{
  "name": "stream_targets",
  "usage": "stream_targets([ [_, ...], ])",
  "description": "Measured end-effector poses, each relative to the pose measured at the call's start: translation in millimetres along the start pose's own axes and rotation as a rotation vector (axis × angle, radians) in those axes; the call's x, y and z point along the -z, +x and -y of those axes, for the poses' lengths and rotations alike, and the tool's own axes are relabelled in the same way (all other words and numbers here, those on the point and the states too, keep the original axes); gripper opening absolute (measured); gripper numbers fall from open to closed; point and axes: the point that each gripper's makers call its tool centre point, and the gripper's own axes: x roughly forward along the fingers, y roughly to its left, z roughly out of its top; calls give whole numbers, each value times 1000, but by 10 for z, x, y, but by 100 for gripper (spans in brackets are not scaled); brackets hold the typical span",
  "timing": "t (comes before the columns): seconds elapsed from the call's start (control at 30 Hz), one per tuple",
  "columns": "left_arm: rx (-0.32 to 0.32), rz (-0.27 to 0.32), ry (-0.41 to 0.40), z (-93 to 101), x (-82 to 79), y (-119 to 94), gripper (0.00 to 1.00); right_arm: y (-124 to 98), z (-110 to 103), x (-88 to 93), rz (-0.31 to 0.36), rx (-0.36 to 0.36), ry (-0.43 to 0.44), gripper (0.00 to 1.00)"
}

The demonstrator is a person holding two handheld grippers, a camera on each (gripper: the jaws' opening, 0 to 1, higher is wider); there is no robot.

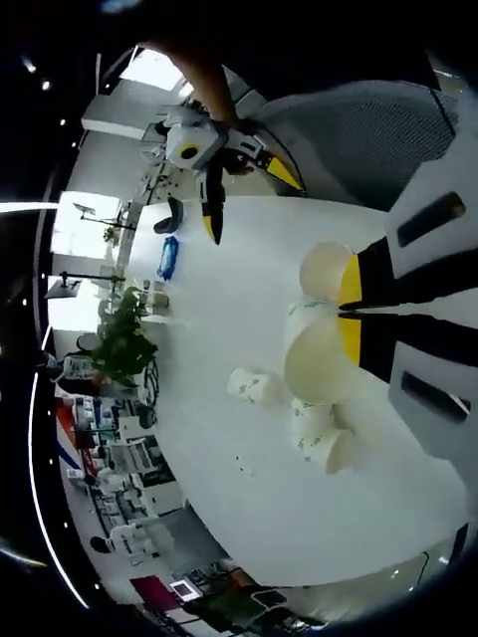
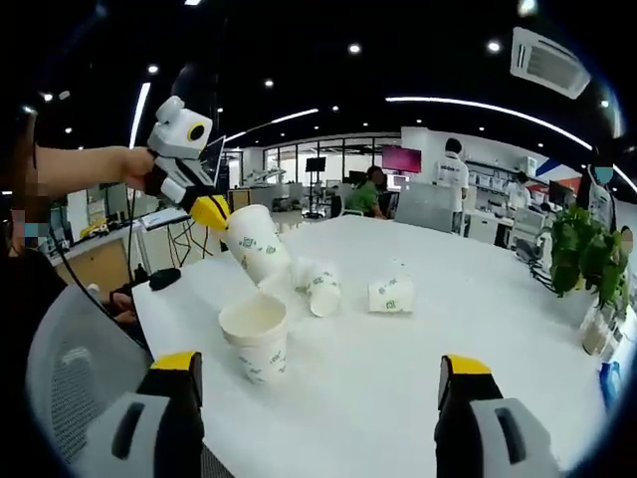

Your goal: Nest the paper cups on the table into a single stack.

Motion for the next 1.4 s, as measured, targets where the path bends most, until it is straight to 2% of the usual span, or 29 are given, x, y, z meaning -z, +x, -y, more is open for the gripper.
stream_targets([
  [0.13, 6, -20, 39, 42, -56, -50, 0, 10, -25, 54, -37, 3, -35, 100],
  [0.23, 2, -83, 80, 48, 11, -63, 0, 11, -66, 43, -33, -8, -60, 100],
  [0.37, 12, -119, 124, 125, 36, -55, 0, 3, -89, 41, -37, -13, -69, 100],
  [0.67, 26, -151, 172, 208, 25, -35, 0, -8, -39, 30, -27, 1, -31, 99],
  [0.9, 24, -160, 236, 304, -54, 11, 0, -5, -27, 61, -39, 5, -33, 98],
  [1.07, 41, -196, 292, 357, -23, 64, 0, -6, -12, 68, -39, 8, -35, 97],
  [1.4, 69, -209, 335, 457, -42, 153, 0, -6, 4, 69, -36, 11, -25, 97],
])
